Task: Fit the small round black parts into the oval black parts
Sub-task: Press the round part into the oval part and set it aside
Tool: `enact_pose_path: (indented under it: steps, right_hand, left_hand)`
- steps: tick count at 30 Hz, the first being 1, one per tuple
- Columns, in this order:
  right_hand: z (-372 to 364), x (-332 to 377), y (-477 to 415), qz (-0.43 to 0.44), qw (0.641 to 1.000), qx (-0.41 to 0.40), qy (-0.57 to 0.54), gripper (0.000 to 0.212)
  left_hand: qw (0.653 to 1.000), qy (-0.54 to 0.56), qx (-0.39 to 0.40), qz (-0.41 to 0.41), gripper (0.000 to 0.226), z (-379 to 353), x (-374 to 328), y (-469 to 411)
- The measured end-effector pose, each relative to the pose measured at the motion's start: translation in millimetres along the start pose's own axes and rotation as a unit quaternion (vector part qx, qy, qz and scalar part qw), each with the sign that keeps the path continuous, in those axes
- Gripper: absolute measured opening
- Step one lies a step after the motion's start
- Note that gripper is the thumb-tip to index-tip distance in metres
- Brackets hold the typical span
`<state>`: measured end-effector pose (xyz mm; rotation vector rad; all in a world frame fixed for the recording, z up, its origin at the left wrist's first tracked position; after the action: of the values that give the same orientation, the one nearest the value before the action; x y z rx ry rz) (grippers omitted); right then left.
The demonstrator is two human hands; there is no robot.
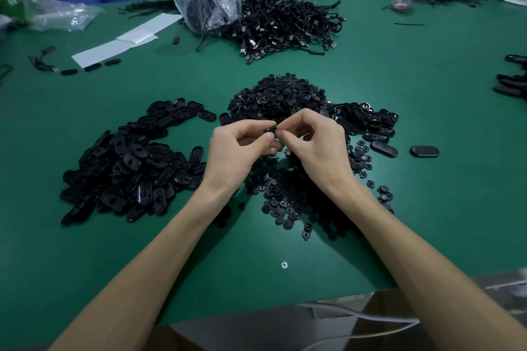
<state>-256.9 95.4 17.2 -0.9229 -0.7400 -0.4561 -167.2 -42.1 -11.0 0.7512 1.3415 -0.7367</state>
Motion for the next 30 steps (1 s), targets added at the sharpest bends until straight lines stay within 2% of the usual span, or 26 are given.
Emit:
enact_pose_path:
  steps: [7,11,14,18,22,30]
  right_hand:
    - [-7.7,14.9,0.3,0.047,0.999,0.027,0.004,0.003]
    - [-7.2,18.6,-0.6,0.060,0.998,0.033,0.005,0.015]
    - [-0.3,9.5,-2.9,0.026,1.000,0.010,-0.014,0.025]
    - [-4.0,-6.8,-1.4,-0.026,0.998,0.026,-0.057,0.010]
    - [-6.6,-11.6,-0.2,-0.042,0.995,0.023,-0.090,0.006]
    - [-9.9,-3.3,2.9,-0.017,0.999,0.019,-0.041,0.003]
  left_hand:
    - [0.999,0.039,-0.023,0.009,0.016,6.7,2.3,0.3]
    - [0.998,0.052,-0.032,0.025,0.014,13.9,2.7,-2.1]
    - [0.998,0.052,-0.019,0.018,0.013,12.1,-1.5,-1.8]
    - [0.999,0.033,0.014,0.005,0.013,4.7,-6.1,0.8]
    - [1.000,0.005,0.014,0.003,0.013,5.0,-8.4,1.3]
    - [0.998,-0.040,-0.037,0.021,0.014,3.7,-1.8,-3.3]
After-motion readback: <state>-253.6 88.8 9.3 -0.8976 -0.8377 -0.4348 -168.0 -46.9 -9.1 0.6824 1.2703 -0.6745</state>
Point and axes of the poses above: each hand's wrist, its own y-axis away from the middle knuckle, its own z-axis out of the back of the hand, x = y × z, the point moved 10 cm from there along -y, towards the middle knuckle, and after that the axes turned 13 degrees about z, right-handed, at the moved point
